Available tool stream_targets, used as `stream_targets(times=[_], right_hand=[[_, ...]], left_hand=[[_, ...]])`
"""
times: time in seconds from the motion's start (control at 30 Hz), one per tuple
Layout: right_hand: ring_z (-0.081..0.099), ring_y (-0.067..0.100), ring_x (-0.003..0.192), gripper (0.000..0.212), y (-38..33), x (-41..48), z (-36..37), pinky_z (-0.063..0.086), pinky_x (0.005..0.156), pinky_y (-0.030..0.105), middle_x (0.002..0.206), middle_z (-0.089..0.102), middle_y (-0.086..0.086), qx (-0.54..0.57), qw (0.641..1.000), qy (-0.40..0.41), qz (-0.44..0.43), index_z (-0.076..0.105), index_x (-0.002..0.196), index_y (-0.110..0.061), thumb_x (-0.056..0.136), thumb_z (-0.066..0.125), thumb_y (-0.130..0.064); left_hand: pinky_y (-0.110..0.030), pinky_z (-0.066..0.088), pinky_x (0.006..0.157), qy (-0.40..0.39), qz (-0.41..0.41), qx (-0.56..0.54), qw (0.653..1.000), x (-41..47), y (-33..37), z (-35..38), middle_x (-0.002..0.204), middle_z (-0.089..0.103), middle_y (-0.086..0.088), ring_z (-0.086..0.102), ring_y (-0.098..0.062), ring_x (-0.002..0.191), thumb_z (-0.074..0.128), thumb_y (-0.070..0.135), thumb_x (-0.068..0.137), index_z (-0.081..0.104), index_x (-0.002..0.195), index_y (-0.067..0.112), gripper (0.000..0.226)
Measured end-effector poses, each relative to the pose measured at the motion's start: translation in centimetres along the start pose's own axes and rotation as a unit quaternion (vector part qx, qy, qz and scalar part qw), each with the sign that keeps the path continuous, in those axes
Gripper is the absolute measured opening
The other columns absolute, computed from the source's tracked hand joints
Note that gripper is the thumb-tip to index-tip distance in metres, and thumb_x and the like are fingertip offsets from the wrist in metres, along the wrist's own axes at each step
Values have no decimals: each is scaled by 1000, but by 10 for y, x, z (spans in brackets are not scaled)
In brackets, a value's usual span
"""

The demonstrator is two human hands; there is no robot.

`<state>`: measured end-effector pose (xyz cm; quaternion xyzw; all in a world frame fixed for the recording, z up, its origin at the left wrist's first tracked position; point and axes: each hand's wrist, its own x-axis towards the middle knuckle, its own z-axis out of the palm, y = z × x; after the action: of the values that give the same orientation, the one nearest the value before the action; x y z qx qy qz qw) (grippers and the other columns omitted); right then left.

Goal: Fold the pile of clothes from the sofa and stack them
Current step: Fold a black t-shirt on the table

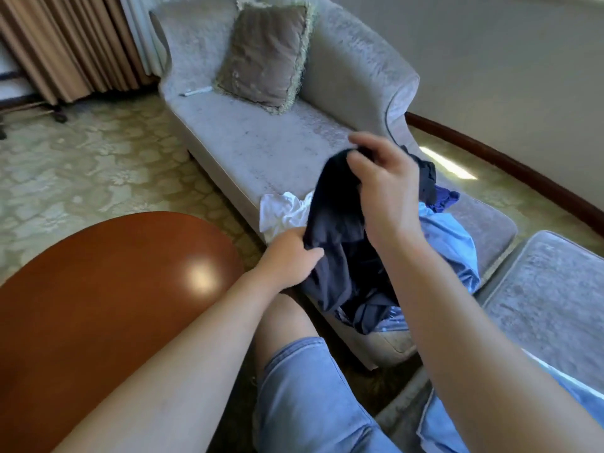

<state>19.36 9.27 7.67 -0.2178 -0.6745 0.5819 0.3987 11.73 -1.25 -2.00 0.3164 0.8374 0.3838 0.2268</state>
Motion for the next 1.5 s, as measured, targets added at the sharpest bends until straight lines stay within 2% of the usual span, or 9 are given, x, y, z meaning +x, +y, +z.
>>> stream_targets(times=[0.2,0.53,0.73,0.9,1.03,1.17,1.27,1.37,1.5], right_hand=[[62,11,105,27,-82,49,90,46,100,24,108,70,3,50,993,-36,-100,70,107,-7,85,57,2],[59,7,94,31,-203,11,232,45,87,15,99,63,-5,102,959,-208,-165,68,110,-10,90,48,1],[58,18,91,31,-139,-10,288,49,81,30,78,59,-5,26,961,-276,-26,66,74,-18,88,46,2],[61,30,100,34,-89,-10,295,51,96,44,83,63,6,23,960,-272,66,65,69,-18,83,47,6],[53,28,117,35,-76,-19,286,47,88,30,123,55,13,-104,955,-279,-16,62,120,-12,87,52,-2],[32,16,138,83,-71,-78,283,28,112,27,152,31,4,-144,836,-515,-127,29,151,-16,81,74,-15],[45,12,127,78,-57,-102,287,34,97,20,140,49,0,-148,770,-607,-130,35,148,-15,80,73,-8],[63,13,102,38,-45,-104,288,47,89,28,109,70,0,-97,792,-590,-122,67,115,-13,78,72,-4],[64,4,78,18,-44,-106,286,50,75,20,85,71,-6,-81,810,-566,-130,72,88,-22,82,71,-6]], left_hand=[[-28,44,65,253,-22,-199,947,-31,6,-120,81,66,-6,60,-20,77,61,9,90,65,79,11,12],[-29,57,72,459,109,-372,800,-202,22,-328,84,74,0,71,-17,80,51,6,96,69,88,18,23],[-24,55,64,492,-10,-306,815,-236,-43,-334,86,71,1,68,-13,75,51,7,97,66,92,18,20],[-28,54,71,447,-77,-284,845,-228,-68,-329,91,71,-1,67,-16,78,53,8,97,66,104,15,16],[-33,53,79,376,-103,-270,881,-212,-72,-324,107,70,-5,67,-22,94,56,10,97,63,117,12,21],[-40,50,93,258,-152,-183,936,-188,-77,-313,127,54,-1,58,-24,111,64,3,88,41,139,24,61],[-44,53,89,207,-191,-117,952,-179,-82,-302,118,60,-10,61,-26,103,68,-1,75,32,140,33,81],[-28,48,68,230,-175,-113,951,-183,-86,-294,109,64,-7,60,-19,84,68,-1,77,33,136,31,76],[-29,46,71,277,-145,-136,940,-190,-100,-285,108,68,-4,63,-15,87,65,1,80,39,137,32,70]])
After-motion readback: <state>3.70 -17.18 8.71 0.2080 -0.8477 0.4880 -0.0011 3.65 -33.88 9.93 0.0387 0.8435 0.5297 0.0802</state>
